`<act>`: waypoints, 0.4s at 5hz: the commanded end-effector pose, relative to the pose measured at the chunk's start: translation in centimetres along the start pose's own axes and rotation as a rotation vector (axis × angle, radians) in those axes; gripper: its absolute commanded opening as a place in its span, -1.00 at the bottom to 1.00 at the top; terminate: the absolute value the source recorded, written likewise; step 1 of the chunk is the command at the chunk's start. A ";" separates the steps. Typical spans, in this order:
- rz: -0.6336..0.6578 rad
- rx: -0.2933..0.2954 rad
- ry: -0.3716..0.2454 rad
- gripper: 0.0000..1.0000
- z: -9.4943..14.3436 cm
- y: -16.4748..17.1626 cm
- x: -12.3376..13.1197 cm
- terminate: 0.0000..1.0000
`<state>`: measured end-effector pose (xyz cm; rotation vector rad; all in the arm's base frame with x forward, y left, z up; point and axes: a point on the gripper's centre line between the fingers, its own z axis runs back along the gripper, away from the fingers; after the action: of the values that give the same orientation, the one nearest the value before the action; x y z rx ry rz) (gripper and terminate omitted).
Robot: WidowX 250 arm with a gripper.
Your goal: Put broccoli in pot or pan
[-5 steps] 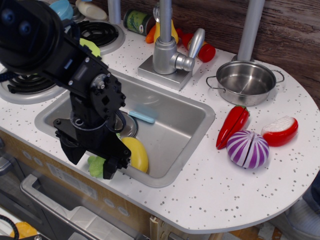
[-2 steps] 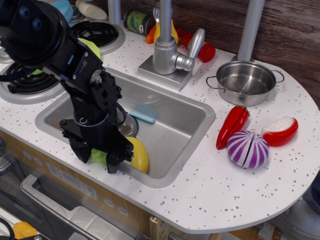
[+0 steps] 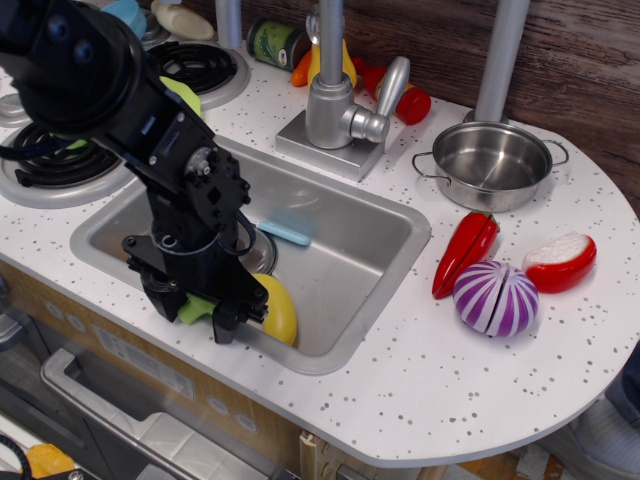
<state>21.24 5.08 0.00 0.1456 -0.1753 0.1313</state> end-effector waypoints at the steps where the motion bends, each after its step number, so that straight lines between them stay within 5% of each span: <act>1: -0.013 0.055 0.003 -1.00 4.7 -0.8 3.7 -1.00; 2: -0.047 0.090 -0.001 -1.00 9.2 -2.9 8.7 -1.00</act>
<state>31.17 0.61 10.59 0.2394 -0.1338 0.0541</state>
